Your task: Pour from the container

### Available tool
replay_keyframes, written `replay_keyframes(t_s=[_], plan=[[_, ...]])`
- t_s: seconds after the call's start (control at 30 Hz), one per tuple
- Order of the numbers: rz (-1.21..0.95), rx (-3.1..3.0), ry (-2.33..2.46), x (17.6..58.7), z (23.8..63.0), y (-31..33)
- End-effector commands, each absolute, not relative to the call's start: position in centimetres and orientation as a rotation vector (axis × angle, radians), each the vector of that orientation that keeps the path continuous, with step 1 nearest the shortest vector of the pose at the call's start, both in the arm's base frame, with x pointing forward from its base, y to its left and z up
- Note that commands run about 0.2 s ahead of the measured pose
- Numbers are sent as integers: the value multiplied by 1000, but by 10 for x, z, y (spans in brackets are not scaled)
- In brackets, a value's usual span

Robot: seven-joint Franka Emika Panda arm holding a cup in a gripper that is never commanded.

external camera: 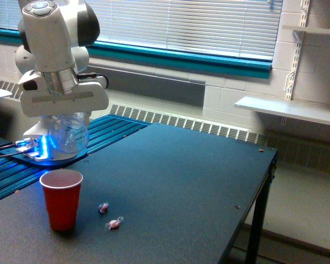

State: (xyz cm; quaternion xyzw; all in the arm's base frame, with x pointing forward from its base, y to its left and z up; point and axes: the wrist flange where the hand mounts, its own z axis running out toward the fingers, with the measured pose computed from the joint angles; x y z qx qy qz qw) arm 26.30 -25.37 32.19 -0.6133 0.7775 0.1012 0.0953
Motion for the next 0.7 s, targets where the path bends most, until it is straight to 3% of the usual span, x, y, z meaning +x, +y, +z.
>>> replay_keyframes(t_s=[0.03,0.47,0.7], plan=[[220,-1819,2285,275,329,-254],[22,-1606,2394,288,334,-248],[150,-1645,2442,288,312,-228]])
